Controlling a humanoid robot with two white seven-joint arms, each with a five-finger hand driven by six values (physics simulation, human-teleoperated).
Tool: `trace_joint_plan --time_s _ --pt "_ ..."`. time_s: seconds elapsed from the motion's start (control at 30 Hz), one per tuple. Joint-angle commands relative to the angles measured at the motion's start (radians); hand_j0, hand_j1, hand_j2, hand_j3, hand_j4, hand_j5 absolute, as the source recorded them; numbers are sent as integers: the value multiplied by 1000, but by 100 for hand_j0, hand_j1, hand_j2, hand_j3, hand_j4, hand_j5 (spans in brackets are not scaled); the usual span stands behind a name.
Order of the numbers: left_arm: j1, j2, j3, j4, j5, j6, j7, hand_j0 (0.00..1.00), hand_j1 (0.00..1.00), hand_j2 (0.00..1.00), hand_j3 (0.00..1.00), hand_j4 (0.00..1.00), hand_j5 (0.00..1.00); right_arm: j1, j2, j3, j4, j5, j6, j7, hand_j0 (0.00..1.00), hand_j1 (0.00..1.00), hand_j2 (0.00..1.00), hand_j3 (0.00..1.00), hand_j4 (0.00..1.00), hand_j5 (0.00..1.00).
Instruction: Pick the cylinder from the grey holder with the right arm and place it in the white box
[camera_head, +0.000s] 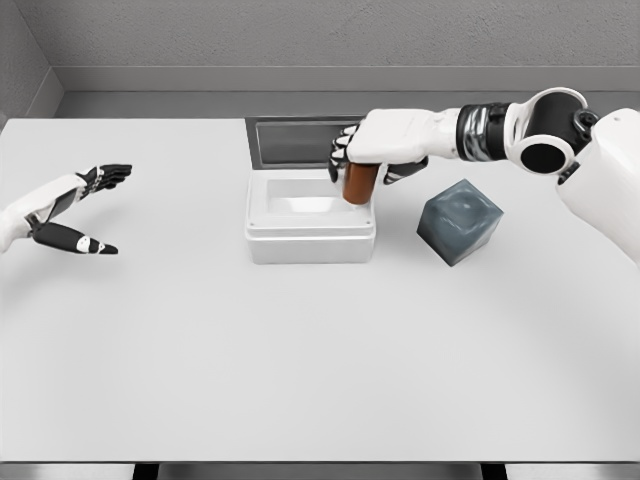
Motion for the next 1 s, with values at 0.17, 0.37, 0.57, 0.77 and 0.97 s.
trace_joint_plan --time_s 0.17,0.37,0.57,0.77,0.97 --pt "0 0 2 -2 -1 1 0 100 100 100 100 100 100 -6 -2 -5 -19 9 11 0 100 100 100 100 100 100" --pt "-2 0 2 0 -1 1 0 100 100 100 100 100 100 -3 -13 -74 -128 1 -68 0 100 100 100 100 100 100" --pt "-5 0 2 0 -1 1 0 100 100 100 100 100 100 9 -86 -160 -196 -5 -72 0 100 100 100 100 100 100" --pt "-152 -179 4 41 -28 1 -3 100 100 100 100 100 100 98 -203 -284 -194 -31 -72 0 100 100 100 100 100 100" --pt "-176 -406 105 256 -27 1 -12 100 100 100 100 100 100 282 -333 -548 -180 -34 -72 0 100 100 100 100 100 100"
